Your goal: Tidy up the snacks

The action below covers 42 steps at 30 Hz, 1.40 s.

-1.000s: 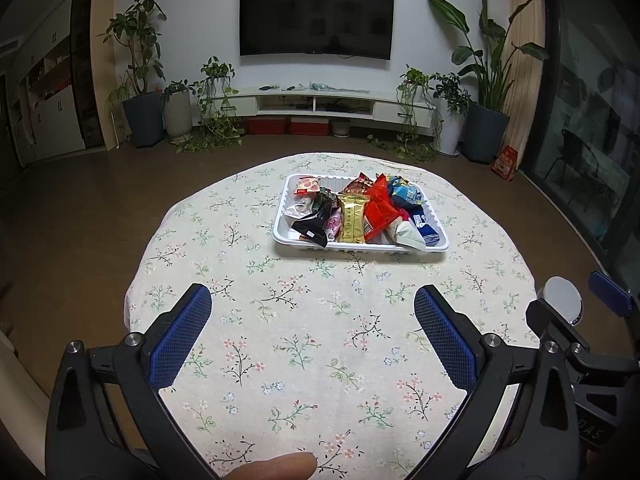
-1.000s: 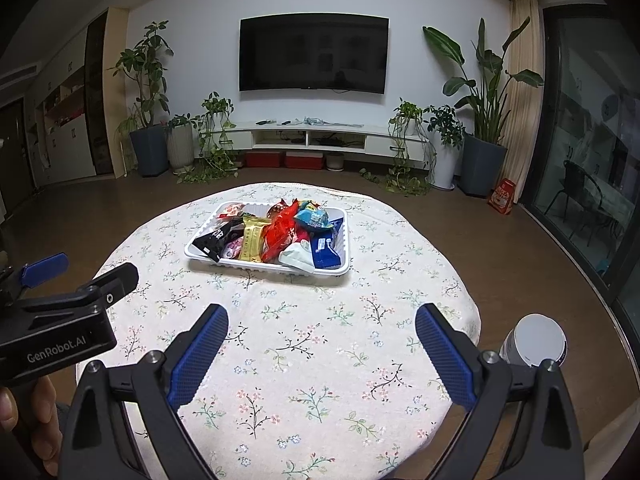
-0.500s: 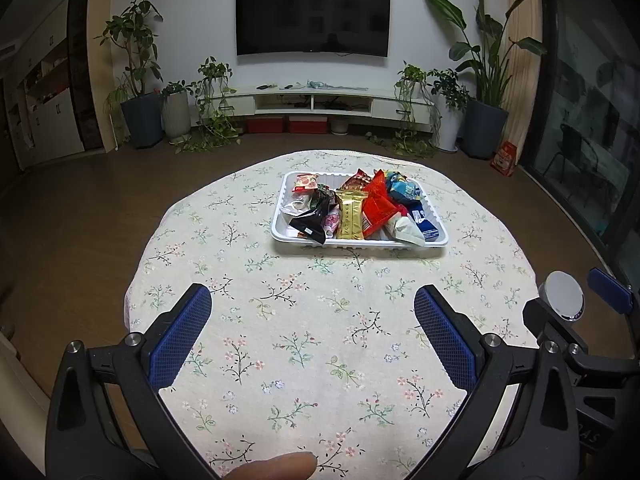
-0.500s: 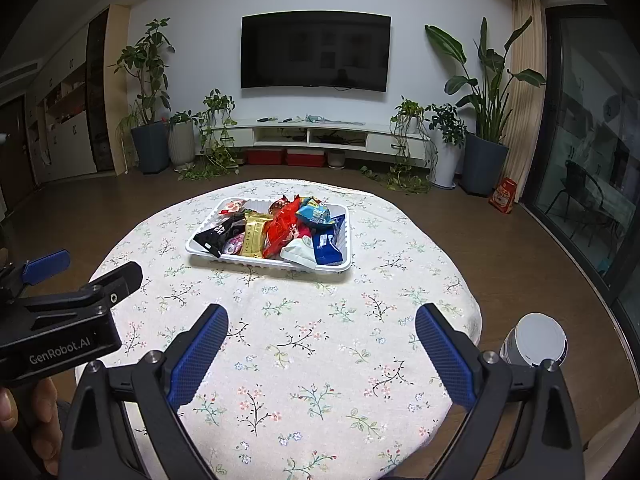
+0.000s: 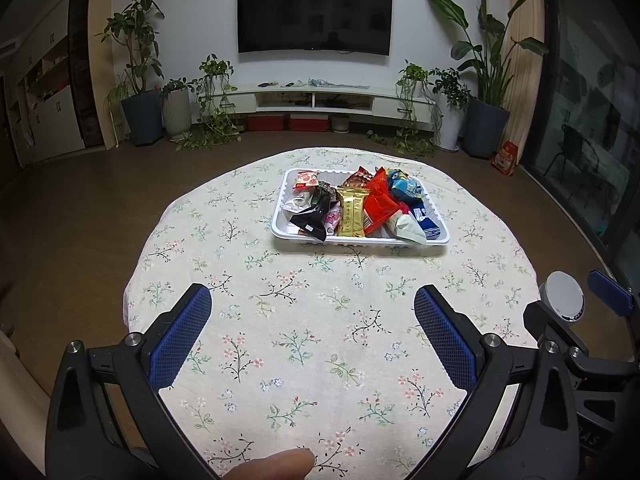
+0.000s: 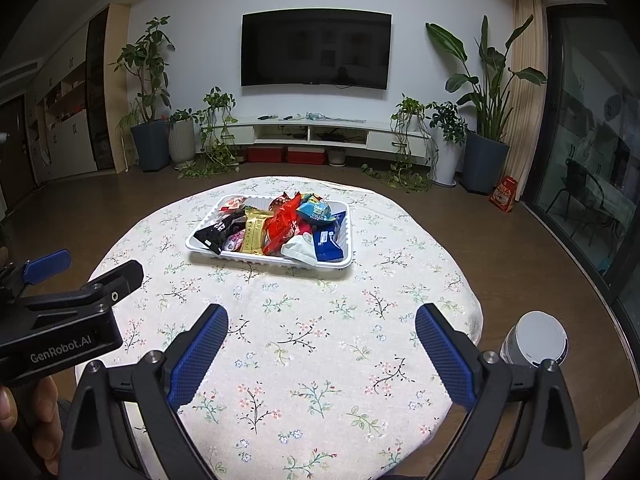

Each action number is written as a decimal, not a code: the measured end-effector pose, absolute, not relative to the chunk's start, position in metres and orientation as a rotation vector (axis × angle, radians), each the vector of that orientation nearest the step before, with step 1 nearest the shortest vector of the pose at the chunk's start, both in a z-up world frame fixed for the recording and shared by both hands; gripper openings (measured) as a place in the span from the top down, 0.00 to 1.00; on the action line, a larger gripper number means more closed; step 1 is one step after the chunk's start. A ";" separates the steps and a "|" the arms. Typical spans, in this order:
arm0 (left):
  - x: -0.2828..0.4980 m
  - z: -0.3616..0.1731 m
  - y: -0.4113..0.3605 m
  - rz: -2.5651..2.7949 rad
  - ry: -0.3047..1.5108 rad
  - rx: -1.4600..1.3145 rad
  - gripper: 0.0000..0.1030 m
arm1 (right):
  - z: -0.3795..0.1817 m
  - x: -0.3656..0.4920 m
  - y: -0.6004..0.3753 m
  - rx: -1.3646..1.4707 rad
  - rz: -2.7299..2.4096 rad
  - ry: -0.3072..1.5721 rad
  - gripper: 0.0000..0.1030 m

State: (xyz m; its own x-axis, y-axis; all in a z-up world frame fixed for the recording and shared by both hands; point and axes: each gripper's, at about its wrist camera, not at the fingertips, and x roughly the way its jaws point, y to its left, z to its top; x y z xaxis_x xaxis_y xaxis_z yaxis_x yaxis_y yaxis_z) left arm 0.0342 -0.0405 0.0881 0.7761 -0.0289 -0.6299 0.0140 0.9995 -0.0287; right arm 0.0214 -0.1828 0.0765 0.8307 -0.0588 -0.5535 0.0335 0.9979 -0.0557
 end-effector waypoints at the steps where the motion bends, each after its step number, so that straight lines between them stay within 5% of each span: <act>1: 0.034 0.088 -0.040 -0.023 0.682 -0.022 0.00 | 0.077 0.022 -0.183 -0.045 -0.049 0.588 0.06; 42: 0.039 0.078 -0.043 -0.026 0.700 -0.010 0.00 | 0.070 0.016 -0.184 -0.047 -0.044 0.596 0.06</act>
State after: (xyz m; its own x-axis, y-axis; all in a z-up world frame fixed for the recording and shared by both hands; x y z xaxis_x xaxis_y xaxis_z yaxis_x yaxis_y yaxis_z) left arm 0.0387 -0.0428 0.0776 0.7643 -0.0273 -0.6443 0.0205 0.9996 -0.0179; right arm 0.0160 -0.1844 0.0703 0.8267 -0.0546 -0.5600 0.0274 0.9980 -0.0570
